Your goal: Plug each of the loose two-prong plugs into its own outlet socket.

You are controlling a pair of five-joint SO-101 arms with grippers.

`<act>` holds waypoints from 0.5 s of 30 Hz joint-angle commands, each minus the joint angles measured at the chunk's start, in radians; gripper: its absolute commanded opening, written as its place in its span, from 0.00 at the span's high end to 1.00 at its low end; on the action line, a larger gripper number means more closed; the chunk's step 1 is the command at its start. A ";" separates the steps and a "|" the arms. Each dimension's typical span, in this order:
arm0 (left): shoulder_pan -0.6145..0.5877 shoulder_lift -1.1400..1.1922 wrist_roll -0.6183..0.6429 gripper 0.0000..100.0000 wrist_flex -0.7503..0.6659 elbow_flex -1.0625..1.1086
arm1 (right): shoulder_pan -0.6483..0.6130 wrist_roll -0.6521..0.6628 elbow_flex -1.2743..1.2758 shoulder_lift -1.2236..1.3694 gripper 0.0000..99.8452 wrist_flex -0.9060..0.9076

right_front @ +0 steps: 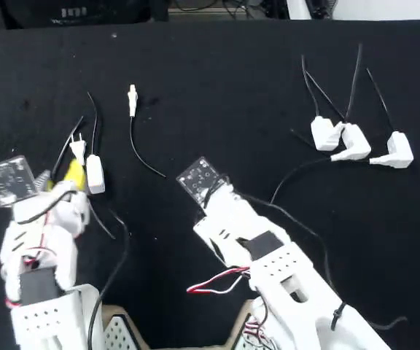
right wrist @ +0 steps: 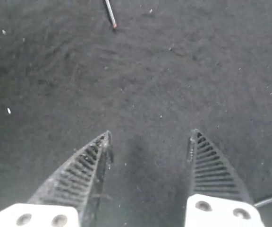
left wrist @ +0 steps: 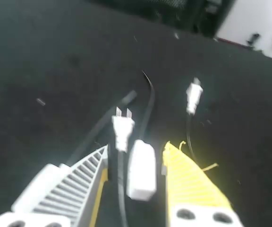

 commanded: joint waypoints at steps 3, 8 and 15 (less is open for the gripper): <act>-0.122 -0.002 -0.104 0.81 0.183 -0.340 | -0.017 -0.006 0.002 -0.028 0.76 -0.028; -0.153 0.052 -0.163 0.81 0.210 -0.414 | -0.015 -0.003 0.002 -0.030 0.76 -0.029; -0.171 0.446 -0.167 0.81 0.222 -0.493 | -0.015 0.002 0.002 -0.030 0.76 -0.029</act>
